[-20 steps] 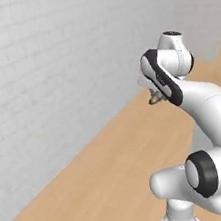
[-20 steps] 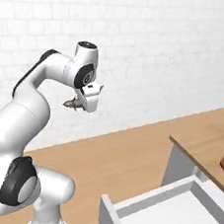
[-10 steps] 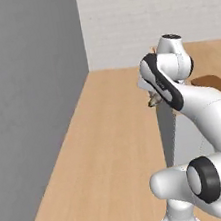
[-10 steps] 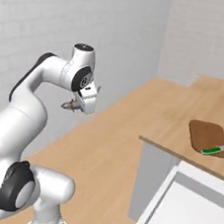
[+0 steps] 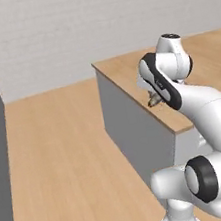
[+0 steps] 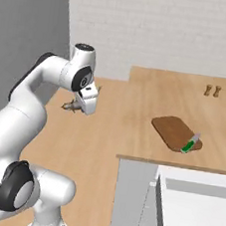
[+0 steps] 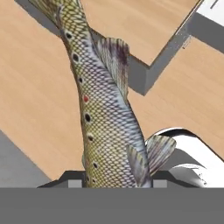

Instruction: Pick up the knife from the drawer and place it on the cutting board. Then place the meat from the plate to the cutting board.

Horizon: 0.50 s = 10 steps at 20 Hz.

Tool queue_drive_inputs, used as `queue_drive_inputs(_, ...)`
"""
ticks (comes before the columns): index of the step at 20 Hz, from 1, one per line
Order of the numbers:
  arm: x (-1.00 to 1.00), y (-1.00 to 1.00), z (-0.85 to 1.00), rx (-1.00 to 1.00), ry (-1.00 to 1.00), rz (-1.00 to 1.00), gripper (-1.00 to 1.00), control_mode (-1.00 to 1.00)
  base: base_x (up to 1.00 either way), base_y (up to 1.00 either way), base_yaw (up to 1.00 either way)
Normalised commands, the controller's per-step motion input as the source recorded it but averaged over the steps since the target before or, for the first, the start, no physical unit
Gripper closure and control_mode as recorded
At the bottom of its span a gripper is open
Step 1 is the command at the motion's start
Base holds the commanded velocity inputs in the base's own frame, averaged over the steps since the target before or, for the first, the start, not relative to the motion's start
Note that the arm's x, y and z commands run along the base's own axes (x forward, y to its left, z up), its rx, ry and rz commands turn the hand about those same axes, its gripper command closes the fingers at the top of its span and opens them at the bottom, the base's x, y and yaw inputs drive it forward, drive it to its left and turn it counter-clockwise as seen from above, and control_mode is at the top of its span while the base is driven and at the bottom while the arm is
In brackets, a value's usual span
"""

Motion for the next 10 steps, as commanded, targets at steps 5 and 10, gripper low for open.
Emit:
queue_drive_inputs(5, 0.0, 0.0, 0.0, 0.0, 0.0, 0.0, 1.0, 1.0, 0.81, 0.42, -0.82)
queue_drive_inputs(10, 0.0, 0.0, 0.0, 0.0, 0.0, 0.0, 1.0, 1.0, 0.33, 0.36, -0.81)
